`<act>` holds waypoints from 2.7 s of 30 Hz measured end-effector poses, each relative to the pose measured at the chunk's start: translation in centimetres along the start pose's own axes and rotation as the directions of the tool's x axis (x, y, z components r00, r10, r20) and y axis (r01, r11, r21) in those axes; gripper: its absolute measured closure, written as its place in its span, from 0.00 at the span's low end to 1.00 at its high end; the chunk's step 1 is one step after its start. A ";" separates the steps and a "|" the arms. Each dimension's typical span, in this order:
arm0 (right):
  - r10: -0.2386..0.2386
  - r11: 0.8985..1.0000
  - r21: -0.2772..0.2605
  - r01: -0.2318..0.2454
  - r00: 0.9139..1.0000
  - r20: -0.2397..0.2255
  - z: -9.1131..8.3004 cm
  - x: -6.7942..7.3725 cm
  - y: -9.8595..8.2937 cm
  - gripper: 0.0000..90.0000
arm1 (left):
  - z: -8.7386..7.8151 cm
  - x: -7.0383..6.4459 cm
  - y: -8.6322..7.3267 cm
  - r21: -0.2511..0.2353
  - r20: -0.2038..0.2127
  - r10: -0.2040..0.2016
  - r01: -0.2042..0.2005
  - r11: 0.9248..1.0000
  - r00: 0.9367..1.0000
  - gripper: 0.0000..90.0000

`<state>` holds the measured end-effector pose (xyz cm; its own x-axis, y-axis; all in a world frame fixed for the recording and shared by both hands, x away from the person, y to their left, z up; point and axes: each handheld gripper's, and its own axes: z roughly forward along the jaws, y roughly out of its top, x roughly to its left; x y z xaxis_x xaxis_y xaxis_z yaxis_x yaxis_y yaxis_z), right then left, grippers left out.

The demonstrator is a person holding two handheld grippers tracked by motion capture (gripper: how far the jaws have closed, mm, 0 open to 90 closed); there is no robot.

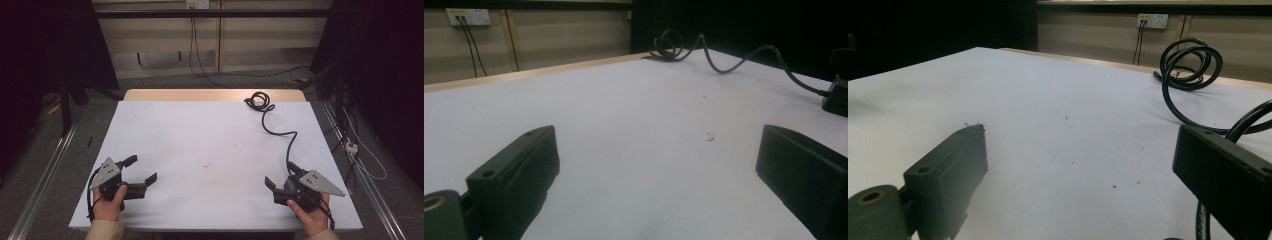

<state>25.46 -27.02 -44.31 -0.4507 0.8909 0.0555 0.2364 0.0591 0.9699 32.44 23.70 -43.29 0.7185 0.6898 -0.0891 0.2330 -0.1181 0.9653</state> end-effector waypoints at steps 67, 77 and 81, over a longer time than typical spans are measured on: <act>0.028 0.997 0.081 -0.019 0.993 -0.111 -0.5 -1.8 1.2 0.29 | -0.5 0.1 -0.1 0.007 -0.027 0.014 -0.014 1.000 1.000 0.04; 0.039 0.995 0.100 -0.026 0.991 -0.125 -0.8 -2.8 1.4 0.42 | -0.5 0.1 -0.1 0.006 -0.028 0.016 -0.016 1.000 0.999 0.04; 0.046 0.993 0.113 -0.031 0.991 -0.129 -0.9 -3.2 1.5 0.50 | -0.5 0.1 -0.1 0.006 -0.029 0.017 -0.016 1.000 0.999 0.04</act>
<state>26.49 -30.21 -42.84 -0.5464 0.8273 0.1301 0.3462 0.0816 0.9346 32.20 24.16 -43.24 0.7027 0.7084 -0.0658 0.2250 -0.1336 0.9651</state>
